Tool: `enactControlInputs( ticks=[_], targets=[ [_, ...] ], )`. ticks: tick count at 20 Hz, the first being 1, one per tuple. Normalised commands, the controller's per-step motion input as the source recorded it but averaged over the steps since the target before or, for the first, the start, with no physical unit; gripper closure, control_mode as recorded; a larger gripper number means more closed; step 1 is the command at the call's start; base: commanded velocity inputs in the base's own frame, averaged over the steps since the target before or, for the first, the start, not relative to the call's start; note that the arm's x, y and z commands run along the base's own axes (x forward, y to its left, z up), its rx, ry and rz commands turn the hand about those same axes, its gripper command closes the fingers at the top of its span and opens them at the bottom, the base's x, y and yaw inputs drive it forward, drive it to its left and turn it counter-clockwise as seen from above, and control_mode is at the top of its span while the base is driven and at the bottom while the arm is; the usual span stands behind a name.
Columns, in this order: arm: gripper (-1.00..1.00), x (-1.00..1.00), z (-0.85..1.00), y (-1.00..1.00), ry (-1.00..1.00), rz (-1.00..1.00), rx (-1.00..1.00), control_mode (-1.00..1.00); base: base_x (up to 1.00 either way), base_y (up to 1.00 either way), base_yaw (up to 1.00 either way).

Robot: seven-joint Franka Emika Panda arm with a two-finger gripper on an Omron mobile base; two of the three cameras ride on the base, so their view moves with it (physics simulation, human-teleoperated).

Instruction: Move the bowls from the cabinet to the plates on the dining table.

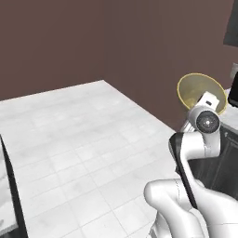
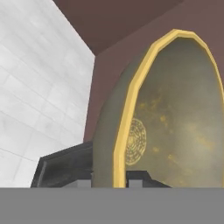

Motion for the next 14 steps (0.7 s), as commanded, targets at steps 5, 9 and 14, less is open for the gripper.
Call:
enactControlInputs(
  ticks=[5, 9, 14],
  targets=[
    [1.0, 0.0, 0.0, 0.0, 0.0, 0.0, 0.0, 1.0, 0.77, -0.58, 0.27],
    [1.0, 0.0, 0.0, 0.0, 0.0, 0.0, 0.0, 1.0, 0.67, 0.21, 0.49],
    [1.0, 0.0, 0.0, 0.0, 0.0, 0.0, 0.0, 1.0, 0.41, 0.43, 0.6]
  ],
)
